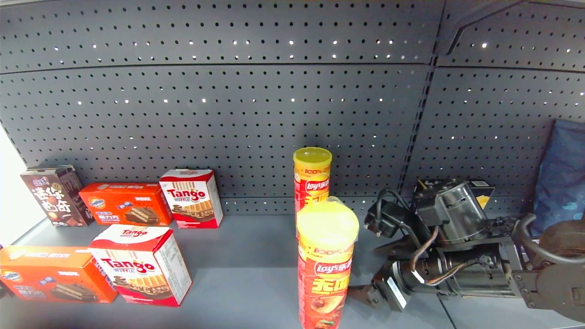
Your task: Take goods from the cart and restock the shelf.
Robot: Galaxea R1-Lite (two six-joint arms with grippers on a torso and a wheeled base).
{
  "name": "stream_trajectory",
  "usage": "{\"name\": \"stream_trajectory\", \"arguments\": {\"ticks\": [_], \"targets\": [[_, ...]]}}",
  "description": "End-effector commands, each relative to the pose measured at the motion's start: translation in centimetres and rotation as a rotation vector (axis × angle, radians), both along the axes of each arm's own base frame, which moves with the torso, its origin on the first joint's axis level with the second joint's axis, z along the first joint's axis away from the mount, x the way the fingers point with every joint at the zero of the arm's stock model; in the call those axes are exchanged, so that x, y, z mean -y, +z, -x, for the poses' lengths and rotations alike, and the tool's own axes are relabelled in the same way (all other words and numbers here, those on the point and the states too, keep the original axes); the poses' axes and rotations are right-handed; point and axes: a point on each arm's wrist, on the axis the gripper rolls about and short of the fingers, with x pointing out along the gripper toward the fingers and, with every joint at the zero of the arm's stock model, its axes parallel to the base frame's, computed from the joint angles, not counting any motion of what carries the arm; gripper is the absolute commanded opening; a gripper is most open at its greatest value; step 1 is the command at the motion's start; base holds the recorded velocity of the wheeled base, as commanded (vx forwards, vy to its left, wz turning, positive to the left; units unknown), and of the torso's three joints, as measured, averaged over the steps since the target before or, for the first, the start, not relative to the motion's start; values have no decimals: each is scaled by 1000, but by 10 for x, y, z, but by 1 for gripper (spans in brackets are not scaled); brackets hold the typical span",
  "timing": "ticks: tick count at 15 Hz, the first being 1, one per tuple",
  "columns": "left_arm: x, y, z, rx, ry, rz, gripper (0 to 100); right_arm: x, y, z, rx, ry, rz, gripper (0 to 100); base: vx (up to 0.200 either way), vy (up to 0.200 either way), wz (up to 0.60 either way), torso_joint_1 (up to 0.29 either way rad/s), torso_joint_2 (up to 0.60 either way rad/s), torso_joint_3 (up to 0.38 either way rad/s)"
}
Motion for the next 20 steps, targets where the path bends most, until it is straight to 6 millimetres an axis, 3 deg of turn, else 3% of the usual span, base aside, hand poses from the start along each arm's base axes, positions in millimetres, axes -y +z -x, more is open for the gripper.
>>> {"name": "stream_trajectory", "arguments": {"ticks": [1,7,9,13,14,15,17,20], "targets": [[0,-2,0,-5,0,-2,100,-4,-1,1,-4,13,2,100,0,0,0,0,0,0],[-1,-6,4,6,0,2,100,-5,-2,6,-6,29,3,100,0,0,0,0,0,0],[-2,-6,6,15,4,6,100,10,16,4,53,-46,-37,100,0,0,0,0,0,0],[-3,-6,8,25,7,9,100,68,76,19,252,-211,-196,100,0,0,0,0,0,0],[-3,-10,8,20,6,6,100,87,87,27,305,-280,-215,100,0,0,0,0,0,0],[-5,-17,13,33,6,2,100,120,104,44,398,-434,-256,100,0,0,0,0,0,0],[-7,-24,20,61,19,3,100,158,111,75,497,-610,-291,100,0,0,0,0,0,0],[-9,-24,23,81,38,0,100,174,90,120,567,-792,-298,100,0,0,0,0,0,0]]}}
